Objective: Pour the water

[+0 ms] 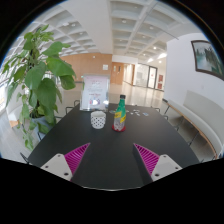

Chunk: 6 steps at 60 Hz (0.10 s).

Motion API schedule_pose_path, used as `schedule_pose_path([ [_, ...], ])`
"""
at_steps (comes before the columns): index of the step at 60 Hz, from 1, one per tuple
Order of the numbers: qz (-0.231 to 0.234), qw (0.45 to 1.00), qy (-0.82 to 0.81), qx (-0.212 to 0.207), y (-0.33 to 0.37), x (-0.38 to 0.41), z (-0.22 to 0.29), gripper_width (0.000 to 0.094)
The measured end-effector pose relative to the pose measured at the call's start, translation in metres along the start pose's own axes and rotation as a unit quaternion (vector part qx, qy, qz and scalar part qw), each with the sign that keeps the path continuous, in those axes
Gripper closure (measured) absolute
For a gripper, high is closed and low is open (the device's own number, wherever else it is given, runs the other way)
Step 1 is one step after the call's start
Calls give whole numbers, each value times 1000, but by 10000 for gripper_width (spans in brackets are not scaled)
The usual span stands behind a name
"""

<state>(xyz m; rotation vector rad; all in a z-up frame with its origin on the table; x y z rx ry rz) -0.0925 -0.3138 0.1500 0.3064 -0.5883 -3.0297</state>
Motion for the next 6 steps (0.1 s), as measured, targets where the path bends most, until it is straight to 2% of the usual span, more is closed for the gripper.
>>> schedule_pose_path([
  [6,-4,1000,-4,1,2,-4,-1,78],
])
Point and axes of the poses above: the point between the fingertips, and its own axes, seen from behind it with the camera up: x to the left, z up, y backward, against the way the camera looks, the point moved 4 cm from there along y, backward, against the way the camera looks, and after that the axes turned 5 degrees about y, right-handed, at the moved point
